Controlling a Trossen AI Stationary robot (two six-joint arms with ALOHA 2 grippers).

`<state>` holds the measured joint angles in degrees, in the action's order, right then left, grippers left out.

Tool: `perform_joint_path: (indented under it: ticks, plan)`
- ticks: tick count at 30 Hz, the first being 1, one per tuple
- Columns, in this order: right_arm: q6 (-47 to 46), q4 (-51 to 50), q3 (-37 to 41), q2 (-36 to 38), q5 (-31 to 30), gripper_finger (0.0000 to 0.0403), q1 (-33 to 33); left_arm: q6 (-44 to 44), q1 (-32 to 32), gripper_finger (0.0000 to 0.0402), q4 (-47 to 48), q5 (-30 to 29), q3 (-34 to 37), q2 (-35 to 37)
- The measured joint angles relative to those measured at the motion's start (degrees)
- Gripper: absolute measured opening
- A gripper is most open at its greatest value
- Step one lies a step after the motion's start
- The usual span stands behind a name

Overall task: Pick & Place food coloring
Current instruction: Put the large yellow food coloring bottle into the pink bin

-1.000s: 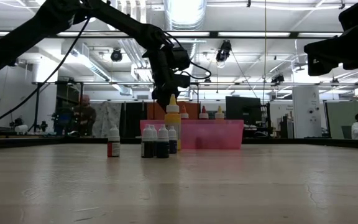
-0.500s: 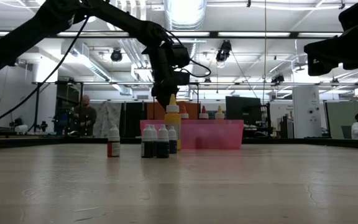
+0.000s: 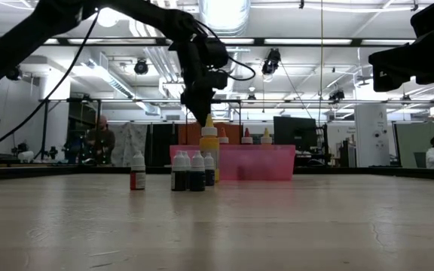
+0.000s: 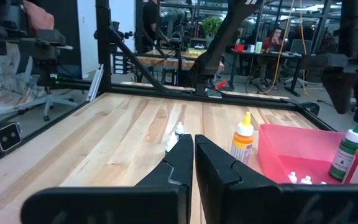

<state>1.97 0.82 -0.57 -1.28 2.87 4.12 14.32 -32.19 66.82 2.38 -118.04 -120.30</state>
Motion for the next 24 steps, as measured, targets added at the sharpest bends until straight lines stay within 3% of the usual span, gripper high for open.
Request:
perform_joint_path:
  ticks: [24]
  plan:
    - [0.01,-0.01,-0.01,-0.07,0.0,0.0008,-0.02,-9.7,9.73,0.0193,0.75,0.08,0.05,5.68]
